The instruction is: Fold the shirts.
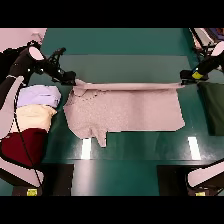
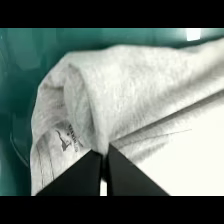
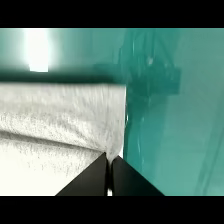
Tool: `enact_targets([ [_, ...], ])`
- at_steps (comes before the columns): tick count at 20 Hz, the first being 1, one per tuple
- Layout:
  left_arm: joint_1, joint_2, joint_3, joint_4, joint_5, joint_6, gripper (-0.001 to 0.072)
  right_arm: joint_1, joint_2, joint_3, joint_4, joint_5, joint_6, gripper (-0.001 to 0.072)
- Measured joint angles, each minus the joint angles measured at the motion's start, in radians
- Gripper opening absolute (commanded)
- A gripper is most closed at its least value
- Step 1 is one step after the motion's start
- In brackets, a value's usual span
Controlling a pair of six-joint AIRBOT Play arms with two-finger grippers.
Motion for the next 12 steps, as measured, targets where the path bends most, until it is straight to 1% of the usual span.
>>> enact_targets([
  [1, 0.000, 0.000, -0.024, 0.001, 0.002, 0.000, 0.0178, 0.000, 0.012, -0.037, 0.000, -0.017, 0.000, 0.0173],
  [2, 0.000, 0.000, -0.046, 0.004, 0.006, 0.001, 0.0466, 0.000, 0.022, -0.071, 0.000, -0.034, -0.001, 0.0355],
  [3, 0.000, 0.000, -0.061, 0.009, 0.004, 0.000, 0.0476, 0.000, 0.030, -0.095, -0.002, -0.045, -0.002, 0.0394],
  [7, 0.006, 0.039, -0.097, 0.015, -0.051, -0.011, 0.0473, -0.003, 0.073, -0.146, 0.018, -0.050, -0.006, 0.0384],
  [10, 0.013, 0.153, -0.181, 0.047, -0.088, -0.018, 0.0472, -0.022, 0.154, -0.202, 0.056, -0.021, -0.033, 0.0384],
  [12, 0.012, 0.256, -0.301, 0.056, -0.097, -0.029, 0.0473, -0.046, 0.225, -0.268, 0.113, -0.005, -0.055, 0.0384],
])
